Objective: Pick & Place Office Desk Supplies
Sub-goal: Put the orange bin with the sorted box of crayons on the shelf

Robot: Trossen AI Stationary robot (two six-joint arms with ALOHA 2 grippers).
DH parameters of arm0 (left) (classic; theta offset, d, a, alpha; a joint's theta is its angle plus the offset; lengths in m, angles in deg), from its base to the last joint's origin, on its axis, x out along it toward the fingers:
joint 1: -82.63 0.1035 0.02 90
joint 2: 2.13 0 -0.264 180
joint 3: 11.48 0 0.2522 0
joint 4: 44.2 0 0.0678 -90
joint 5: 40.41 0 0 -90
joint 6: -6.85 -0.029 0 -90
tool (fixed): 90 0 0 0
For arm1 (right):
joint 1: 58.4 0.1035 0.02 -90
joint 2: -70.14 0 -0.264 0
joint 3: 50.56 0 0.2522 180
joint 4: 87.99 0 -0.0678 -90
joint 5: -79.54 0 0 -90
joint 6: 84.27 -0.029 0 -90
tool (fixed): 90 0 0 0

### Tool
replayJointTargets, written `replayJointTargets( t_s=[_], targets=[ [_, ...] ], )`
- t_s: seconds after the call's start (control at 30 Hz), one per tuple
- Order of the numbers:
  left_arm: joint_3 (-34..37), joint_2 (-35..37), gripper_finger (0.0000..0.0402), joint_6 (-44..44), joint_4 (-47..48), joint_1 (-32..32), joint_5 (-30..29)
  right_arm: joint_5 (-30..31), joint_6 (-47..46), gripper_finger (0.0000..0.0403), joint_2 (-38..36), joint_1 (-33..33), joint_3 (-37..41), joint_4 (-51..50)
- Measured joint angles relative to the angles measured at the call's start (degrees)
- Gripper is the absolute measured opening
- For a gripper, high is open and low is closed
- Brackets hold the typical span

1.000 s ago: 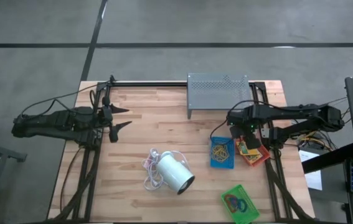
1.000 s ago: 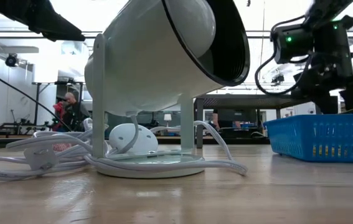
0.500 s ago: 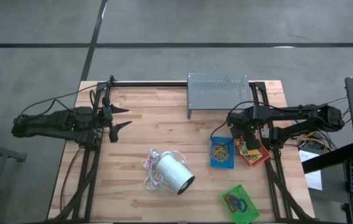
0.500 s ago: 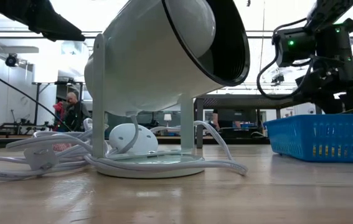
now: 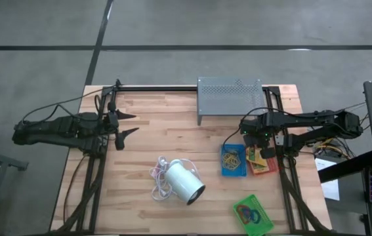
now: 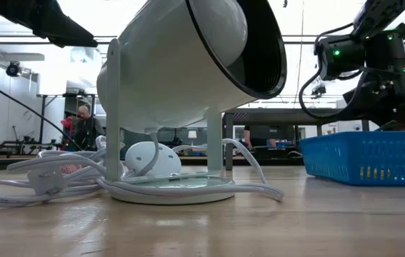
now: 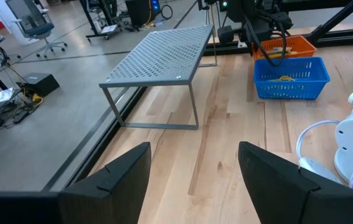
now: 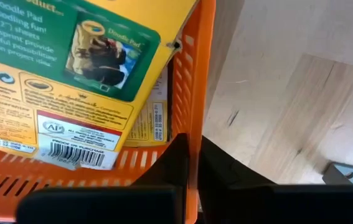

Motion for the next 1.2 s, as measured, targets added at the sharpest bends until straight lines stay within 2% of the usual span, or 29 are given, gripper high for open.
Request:
replayJointTargets(
  t_s=[0.4, 0.7, 0.87, 1.2],
  targets=[
    [0.0, 0.0, 0.0244, 0.0, 0.0, 0.0, 0.0, -0.5, -0.1, 0.0010, -1.3, 0.0, -0.3, -0.6],
    [0.0, 0.0, 0.0244, 0.0, 0.0, 0.0, 0.0, -3.5, -2.3, 0.0009, -7.9, 0.0, -6.2, -10.9],
    [0.0, 0.0, 0.0244, 0.0, 0.0, 0.0, 0.0, -8.0, -2.4, 0.0009, -8.2, -0.1, -8.9, -16.0],
    [0.0, 0.0, 0.0244, 0.0, 0.0, 0.0, 0.0, -16.4, -1.6, 0.0009, -5.5, -4.4, -11.0, -17.4]
  ],
)
